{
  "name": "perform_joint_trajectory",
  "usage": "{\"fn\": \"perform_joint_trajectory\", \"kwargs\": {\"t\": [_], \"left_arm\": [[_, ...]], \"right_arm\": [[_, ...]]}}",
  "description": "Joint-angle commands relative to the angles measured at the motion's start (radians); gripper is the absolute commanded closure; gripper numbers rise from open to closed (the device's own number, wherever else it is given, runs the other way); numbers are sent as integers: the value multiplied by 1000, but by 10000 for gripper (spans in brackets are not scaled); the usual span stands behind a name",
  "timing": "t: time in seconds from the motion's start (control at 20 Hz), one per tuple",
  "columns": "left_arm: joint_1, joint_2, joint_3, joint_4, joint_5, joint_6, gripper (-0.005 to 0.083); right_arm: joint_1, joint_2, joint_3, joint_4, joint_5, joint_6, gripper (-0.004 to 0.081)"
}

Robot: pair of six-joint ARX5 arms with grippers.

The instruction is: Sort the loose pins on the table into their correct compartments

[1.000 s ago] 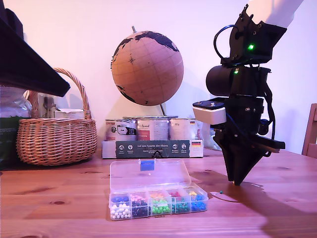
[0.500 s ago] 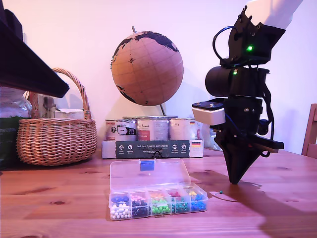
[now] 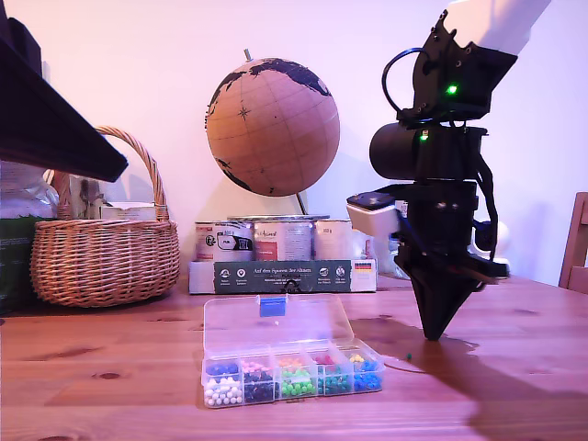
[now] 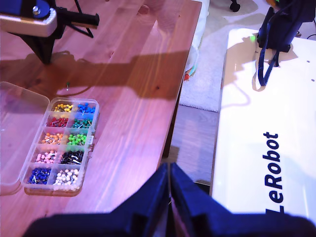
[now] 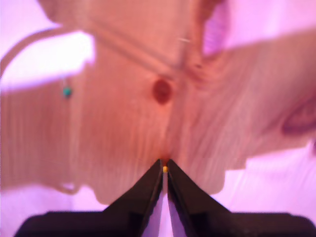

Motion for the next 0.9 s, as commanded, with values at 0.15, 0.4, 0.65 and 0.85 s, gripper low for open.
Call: {"fn": "perform_joint_trajectory", "kwargs": {"t": [0.15,0.4,0.65,0.85], "left_arm": [[-1,5,2,1,-26,0,797],[-1,5,2,0,-25,0,797],[-1,5,2,0,-26,0,797],[-1,5,2,-1,-26,0,797]], "right_arm": [[20,53,74,-99,-23,386,782],[32,53,252,-241,-49,961,782],[32,53,324,-396,-134,1331,782],[59,42,324,-420,-168,1349,782]]}}
